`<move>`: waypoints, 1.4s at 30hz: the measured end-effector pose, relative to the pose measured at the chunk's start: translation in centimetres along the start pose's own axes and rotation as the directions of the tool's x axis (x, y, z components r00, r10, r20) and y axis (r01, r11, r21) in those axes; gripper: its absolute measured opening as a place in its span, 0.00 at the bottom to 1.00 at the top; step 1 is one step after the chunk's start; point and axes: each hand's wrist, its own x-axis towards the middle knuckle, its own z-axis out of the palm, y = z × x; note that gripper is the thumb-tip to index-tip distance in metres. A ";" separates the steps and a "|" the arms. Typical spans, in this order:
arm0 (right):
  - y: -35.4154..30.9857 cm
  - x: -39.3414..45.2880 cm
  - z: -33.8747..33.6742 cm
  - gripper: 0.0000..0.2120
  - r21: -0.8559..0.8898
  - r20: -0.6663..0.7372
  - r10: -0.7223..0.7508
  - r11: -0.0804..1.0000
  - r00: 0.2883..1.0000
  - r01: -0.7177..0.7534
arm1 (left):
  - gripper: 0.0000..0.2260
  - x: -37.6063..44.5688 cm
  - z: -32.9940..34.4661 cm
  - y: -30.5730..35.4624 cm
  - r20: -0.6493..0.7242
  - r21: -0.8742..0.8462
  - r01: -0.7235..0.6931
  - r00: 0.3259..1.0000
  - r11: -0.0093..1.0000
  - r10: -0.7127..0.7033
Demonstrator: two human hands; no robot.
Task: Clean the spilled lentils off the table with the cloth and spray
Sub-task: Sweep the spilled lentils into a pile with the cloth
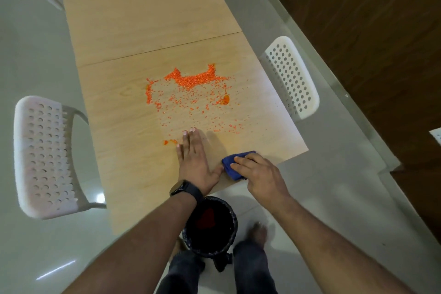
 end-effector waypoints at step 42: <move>19.1 1.9 -3.0 0.16 0.034 0.003 -0.294 0.955 0.956 0.293 | 0.47 3.5 6.9 12.5 -0.094 -0.128 0.253 0.959 0.959 -0.266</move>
